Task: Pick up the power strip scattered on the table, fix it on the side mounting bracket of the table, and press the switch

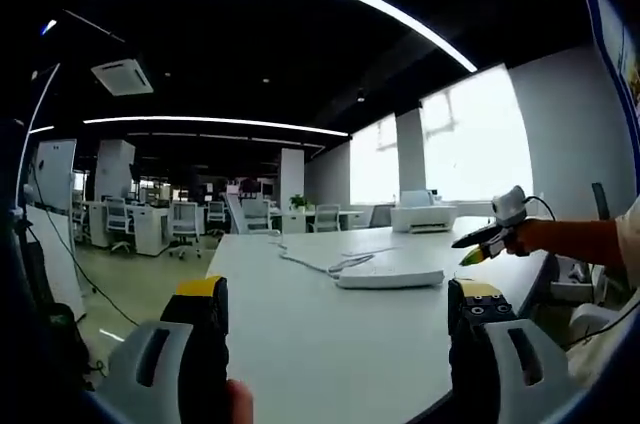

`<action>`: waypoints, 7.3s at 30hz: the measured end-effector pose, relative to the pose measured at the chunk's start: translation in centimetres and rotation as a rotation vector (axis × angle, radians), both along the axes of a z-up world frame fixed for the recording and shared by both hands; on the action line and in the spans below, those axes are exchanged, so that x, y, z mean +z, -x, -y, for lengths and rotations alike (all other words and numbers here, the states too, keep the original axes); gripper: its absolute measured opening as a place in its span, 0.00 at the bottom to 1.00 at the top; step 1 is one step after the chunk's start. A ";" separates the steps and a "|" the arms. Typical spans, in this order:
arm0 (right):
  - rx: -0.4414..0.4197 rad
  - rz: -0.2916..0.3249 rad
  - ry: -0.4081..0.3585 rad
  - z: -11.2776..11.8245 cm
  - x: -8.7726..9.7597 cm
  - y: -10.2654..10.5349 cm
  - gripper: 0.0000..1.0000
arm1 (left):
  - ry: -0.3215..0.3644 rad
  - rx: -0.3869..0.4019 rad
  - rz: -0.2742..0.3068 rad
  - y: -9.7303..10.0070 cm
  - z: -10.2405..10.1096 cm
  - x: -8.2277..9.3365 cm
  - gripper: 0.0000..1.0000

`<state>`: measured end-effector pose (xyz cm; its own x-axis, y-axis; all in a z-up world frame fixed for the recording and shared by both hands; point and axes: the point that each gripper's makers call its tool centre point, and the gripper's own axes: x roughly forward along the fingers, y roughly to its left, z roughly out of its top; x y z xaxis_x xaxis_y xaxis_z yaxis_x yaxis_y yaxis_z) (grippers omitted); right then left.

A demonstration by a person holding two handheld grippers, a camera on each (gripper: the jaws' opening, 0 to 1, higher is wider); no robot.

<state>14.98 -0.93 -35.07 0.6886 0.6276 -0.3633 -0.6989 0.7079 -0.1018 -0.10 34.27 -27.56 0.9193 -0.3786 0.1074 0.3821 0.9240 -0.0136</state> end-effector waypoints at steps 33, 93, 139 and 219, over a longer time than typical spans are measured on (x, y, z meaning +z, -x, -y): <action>0.049 -0.061 0.083 -3.0 -2.6 -3.2 0.67 | -0.002 -0.023 -0.050 -0.4 0.2 -1.2 0.95; 0.072 -0.095 0.064 -4.6 -4.6 -3.9 0.50 | -0.030 -0.003 -0.090 -0.8 -0.3 -2.2 0.95; 0.030 -0.173 0.023 -4.2 -4.5 -4.3 0.48 | 0.152 -0.049 -0.163 -5.7 4.0 -1.2 0.91; -0.080 -0.425 -0.244 -6.1 -3.5 -2.2 0.47 | 0.938 -0.252 -0.817 -21.2 13.6 -5.5 0.89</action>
